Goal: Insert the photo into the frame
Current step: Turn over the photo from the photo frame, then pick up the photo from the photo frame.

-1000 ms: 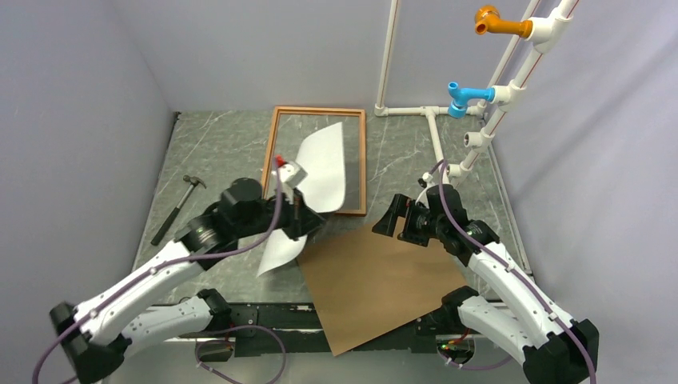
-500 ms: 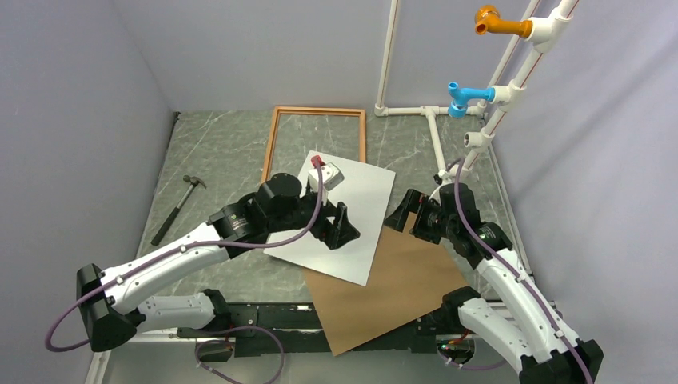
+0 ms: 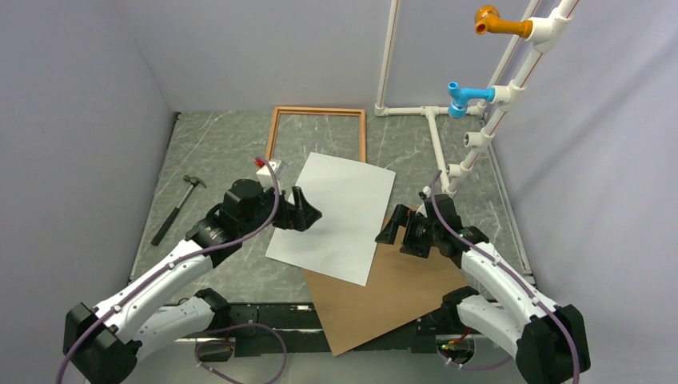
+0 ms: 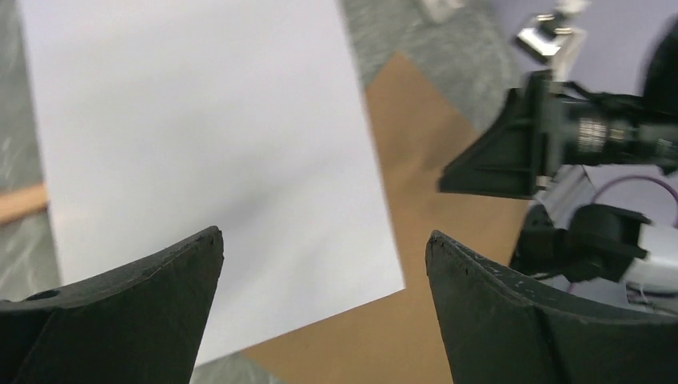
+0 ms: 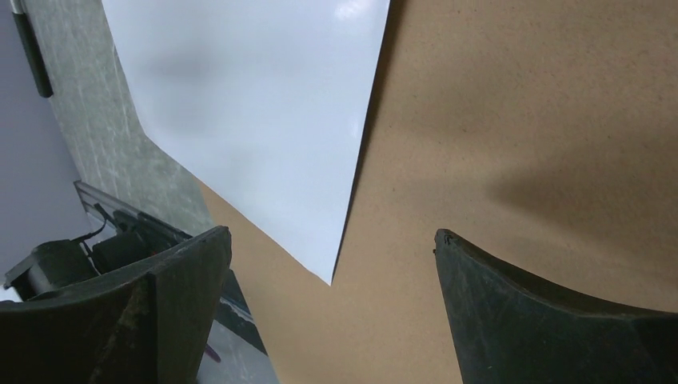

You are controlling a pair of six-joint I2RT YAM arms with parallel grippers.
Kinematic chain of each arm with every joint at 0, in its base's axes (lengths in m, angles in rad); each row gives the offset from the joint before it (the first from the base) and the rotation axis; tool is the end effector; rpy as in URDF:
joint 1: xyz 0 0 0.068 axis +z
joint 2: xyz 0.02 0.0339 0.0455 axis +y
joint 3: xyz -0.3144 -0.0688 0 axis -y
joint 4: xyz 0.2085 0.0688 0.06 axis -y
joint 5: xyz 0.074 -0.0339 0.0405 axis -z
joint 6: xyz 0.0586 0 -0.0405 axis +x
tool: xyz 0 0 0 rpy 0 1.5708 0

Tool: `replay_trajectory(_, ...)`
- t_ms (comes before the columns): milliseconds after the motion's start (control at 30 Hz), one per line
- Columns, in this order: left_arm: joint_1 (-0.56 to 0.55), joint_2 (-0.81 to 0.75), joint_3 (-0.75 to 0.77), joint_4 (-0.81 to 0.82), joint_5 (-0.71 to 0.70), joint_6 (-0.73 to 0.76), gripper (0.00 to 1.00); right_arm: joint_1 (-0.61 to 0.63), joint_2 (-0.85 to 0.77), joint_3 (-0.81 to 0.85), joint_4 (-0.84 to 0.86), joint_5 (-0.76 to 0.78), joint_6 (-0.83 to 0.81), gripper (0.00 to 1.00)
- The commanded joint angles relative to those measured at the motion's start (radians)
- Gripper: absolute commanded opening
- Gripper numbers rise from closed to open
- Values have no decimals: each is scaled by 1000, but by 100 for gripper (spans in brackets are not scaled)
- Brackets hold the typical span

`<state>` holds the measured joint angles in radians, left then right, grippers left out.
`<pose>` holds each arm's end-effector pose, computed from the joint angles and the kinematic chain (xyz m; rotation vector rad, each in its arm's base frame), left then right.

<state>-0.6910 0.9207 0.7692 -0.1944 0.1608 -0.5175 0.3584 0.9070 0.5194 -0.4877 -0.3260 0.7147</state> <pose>0.1242 -0.1149 0.3469 0.2905 2.0135 -0.9454 0.1105 0.0614 0.2385 0.3056 2.5644 0.8421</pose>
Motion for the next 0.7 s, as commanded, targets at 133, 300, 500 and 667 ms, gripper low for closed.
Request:
replay_trajectory(133,215,-14,-174,23,117,-123,99,-52,100,-79,344,-74,75,96)
replay_trajectory(300,237,-24,-212,71,155,-114,99,-104,150,-156,550,-67,141,91)
replay_trajectory(500,238,-40,-217,89,178,-102,99,-133,225,-255,868,-94,243,84)
replay_trajectory(667,237,-53,-229,104,178,-100,100,-134,346,-259,1006,-116,260,82)
